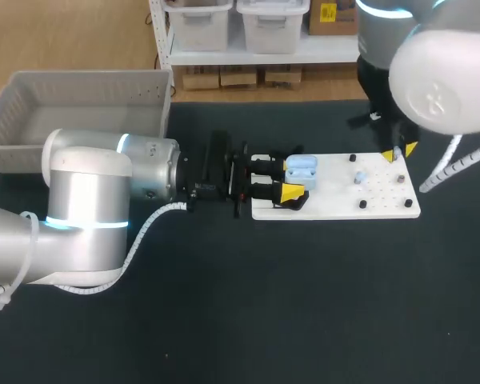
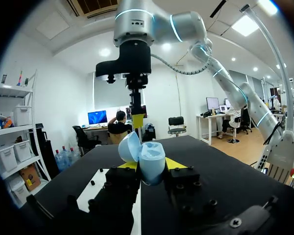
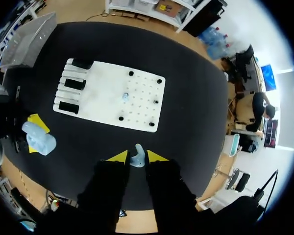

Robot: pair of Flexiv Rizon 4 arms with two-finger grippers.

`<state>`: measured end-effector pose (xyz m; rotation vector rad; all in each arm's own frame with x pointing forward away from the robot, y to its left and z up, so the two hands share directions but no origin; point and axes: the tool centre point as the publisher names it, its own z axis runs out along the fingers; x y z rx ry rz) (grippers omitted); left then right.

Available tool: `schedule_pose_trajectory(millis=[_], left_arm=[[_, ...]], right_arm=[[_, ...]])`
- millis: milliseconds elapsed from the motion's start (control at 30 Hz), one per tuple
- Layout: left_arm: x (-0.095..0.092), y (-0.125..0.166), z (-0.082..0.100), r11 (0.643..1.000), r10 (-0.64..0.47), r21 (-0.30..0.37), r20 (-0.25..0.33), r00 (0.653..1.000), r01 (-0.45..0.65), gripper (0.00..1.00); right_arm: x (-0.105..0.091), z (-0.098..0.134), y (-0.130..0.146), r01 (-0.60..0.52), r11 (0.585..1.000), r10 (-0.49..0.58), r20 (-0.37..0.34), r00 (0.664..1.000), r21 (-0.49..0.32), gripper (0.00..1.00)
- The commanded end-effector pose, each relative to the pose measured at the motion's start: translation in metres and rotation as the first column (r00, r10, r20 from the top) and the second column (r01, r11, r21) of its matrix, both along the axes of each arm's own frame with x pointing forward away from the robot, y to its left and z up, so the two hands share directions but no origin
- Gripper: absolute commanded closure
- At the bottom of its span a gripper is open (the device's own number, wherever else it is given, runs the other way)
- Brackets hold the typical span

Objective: Pick up each earbud case from the left stands, insert the matching earbuds, close the lid, and place the case in the box.

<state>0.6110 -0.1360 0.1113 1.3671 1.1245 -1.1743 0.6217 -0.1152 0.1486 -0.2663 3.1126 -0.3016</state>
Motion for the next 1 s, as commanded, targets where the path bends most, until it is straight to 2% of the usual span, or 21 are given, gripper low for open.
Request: schedule_pose_trajectory(millis=[33,100,233,367,1000], left_arm=[[-0.002,0.000,-0.001,1.000,0.006,-0.003,0.003,1.000,-0.006,1.00],[-0.002,0.000,-0.001,1.000,0.006,-0.003,0.003,1.000,-0.006,1.00],[-0.002,0.000,-0.001,1.000,0.006,-0.003,0.003,1.000,-0.006,1.00],[-0.002,0.000,-0.001,1.000,0.006,-0.003,0.003,1.000,-0.006,1.00],[-0.002,0.000,-0.001,1.000,0.006,-0.003,0.003,1.000,-0.006,1.00]], right_arm=[[-0.003,0.018,0.009,0.043,0.999,-0.043,-0.043,0.998,0.004,1.00],[-0.009,0.023,0.017,0.062,0.997,-0.059,-0.071,0.996,0.037,1.00],[-0.017,0.029,0.030,0.079,0.995,-0.075,-0.077,0.994,0.053,1.00],[-0.027,0.032,0.050,0.046,0.996,-0.040,-0.083,0.996,0.076,1.00],[-0.027,0.032,0.050,0.046,0.996,-0.040,-0.083,0.996,0.076,1.00]])
